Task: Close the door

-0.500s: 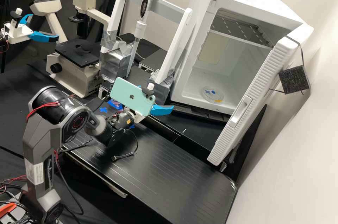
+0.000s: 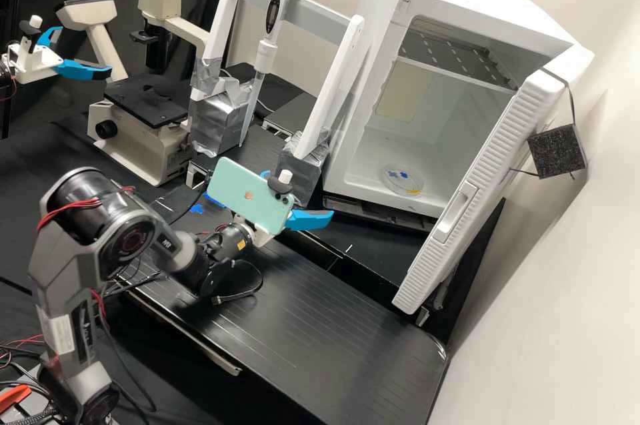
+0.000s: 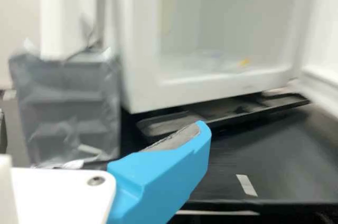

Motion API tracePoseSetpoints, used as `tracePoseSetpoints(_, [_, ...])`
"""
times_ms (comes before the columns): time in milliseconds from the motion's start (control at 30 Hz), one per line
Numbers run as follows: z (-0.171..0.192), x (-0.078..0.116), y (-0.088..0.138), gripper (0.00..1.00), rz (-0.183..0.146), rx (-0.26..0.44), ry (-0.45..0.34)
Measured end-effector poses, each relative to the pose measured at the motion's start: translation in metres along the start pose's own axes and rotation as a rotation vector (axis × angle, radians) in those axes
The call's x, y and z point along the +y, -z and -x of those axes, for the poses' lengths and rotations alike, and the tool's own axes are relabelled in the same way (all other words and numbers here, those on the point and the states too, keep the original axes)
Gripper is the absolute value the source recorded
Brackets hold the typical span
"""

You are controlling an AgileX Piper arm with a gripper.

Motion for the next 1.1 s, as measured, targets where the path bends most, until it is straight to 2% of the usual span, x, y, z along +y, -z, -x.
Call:
tracePoseSetpoints(200, [0.046, 0.047, -0.006, 1.00, -0.049, 0.069, -0.202])
tracePoseSetpoints(233, [0.052, 0.055, -0.008, 1.00, -0.048, 0.066, -0.235])
tracePoseSetpoints(433, [0.072, 0.094, -0.032, 1.00, -0.085, -0.019, -0.403])
tracePoseSetpoints(500, [0.072, 0.106, -0.044, 1.00, -0.083, -0.059, -0.447])
tracePoseSetpoints(733, [0.055, 0.122, -0.077, 1.00, -0.096, -0.144, -0.489])
tracePoseSetpoints(800, [0.049, 0.128, -0.085, 1.00, -0.079, -0.169, -0.513])
tracePoseSetpoints(900, [0.038, 0.133, -0.099, 1.00, -0.072, -0.203, -0.546])
tracePoseSetpoints(1100, [0.018, 0.138, -0.111, 1.00, -0.059, -0.204, -0.547])
